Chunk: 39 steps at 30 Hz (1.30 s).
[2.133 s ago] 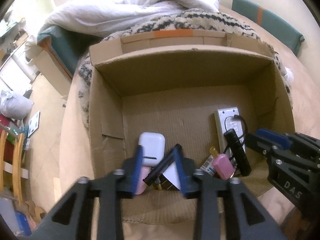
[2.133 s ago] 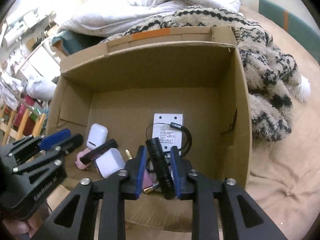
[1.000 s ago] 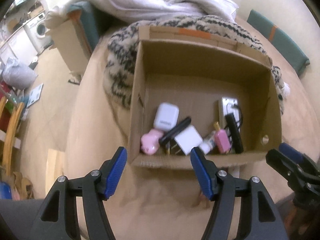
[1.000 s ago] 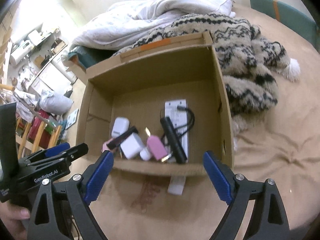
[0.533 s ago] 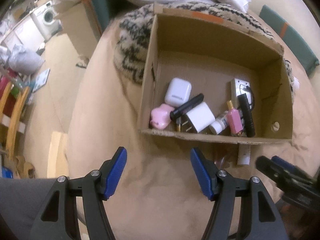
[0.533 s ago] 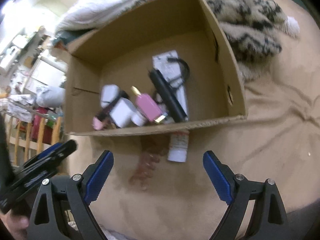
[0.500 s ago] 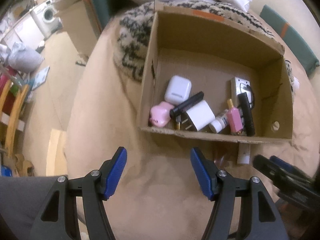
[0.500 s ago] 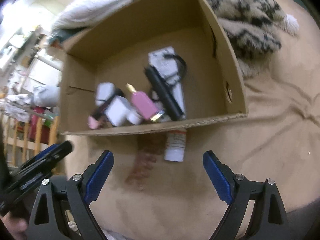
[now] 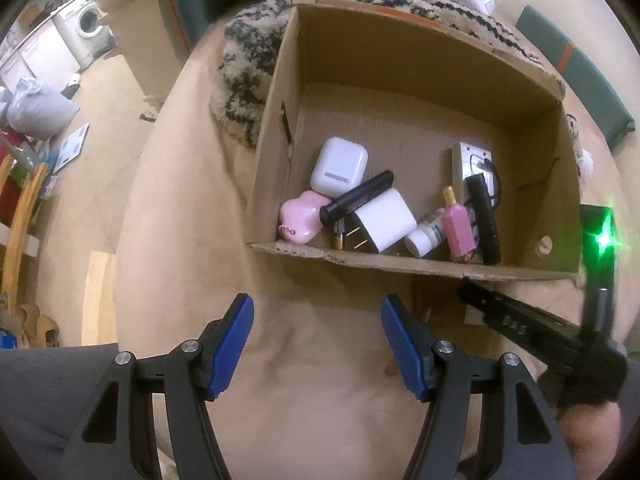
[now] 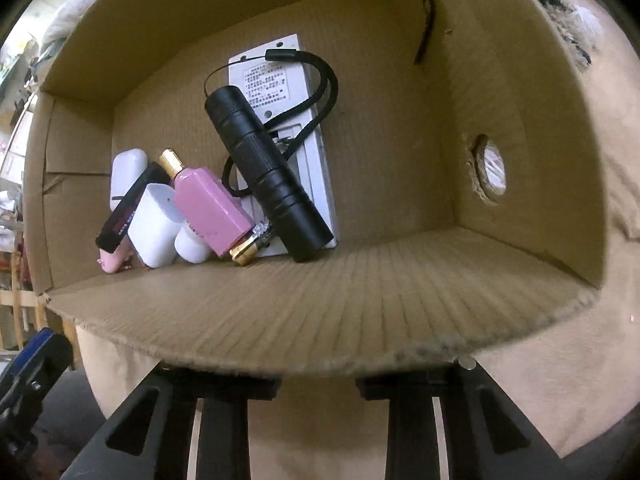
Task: Organize rigid objects
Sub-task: 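Grasp the pink comb with the left tool while the right tool grasps the white pill bottle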
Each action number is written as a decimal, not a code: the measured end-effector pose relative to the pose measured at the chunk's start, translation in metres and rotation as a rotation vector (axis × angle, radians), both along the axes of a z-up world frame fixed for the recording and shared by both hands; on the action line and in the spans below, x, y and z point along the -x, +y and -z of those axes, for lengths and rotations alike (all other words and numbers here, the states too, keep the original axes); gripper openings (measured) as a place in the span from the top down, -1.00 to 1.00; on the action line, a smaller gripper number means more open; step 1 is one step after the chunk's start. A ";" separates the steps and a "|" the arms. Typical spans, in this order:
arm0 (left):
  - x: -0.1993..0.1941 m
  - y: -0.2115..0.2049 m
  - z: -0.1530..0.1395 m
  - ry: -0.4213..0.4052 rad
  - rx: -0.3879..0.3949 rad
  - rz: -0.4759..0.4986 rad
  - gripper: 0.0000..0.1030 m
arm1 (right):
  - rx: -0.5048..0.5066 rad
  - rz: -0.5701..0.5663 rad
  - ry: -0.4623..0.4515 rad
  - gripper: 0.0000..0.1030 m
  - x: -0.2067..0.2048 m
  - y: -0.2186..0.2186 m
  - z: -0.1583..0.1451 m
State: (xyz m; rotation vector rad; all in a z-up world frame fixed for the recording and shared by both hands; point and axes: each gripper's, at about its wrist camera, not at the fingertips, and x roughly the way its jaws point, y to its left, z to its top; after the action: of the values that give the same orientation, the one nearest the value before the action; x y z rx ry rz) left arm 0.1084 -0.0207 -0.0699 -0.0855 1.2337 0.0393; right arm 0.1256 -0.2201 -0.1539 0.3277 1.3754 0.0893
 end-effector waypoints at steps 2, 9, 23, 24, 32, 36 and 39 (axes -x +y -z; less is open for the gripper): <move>0.000 -0.003 0.005 0.011 -0.006 0.010 -0.22 | -0.010 0.024 -0.001 0.44 0.008 -0.006 -0.006; -0.003 -0.064 0.041 0.107 -0.024 0.264 -0.22 | -0.085 0.134 0.002 0.44 0.032 -0.032 -0.010; -0.024 -0.102 0.089 0.123 -0.098 0.435 -0.23 | -0.078 0.157 -0.022 0.44 0.041 -0.039 -0.014; -0.025 -0.102 0.089 0.120 -0.092 0.429 -0.23 | -0.075 0.157 -0.020 0.44 0.039 -0.040 -0.015; -0.031 -0.086 0.082 0.146 -0.045 0.392 0.39 | -0.074 0.154 -0.036 0.44 0.033 -0.031 -0.016; -0.020 -0.071 0.071 0.131 -0.056 0.336 0.39 | -0.076 0.133 -0.043 0.44 0.035 -0.029 -0.019; -0.014 -0.050 0.063 0.134 -0.054 0.293 0.39 | -0.076 0.113 -0.048 0.44 0.035 -0.026 -0.022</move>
State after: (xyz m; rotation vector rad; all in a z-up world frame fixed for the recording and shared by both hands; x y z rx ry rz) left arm 0.1227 -0.0709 -0.1326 0.1470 1.3677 -0.1784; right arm 0.0904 -0.2456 -0.1316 0.4641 1.3056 0.0555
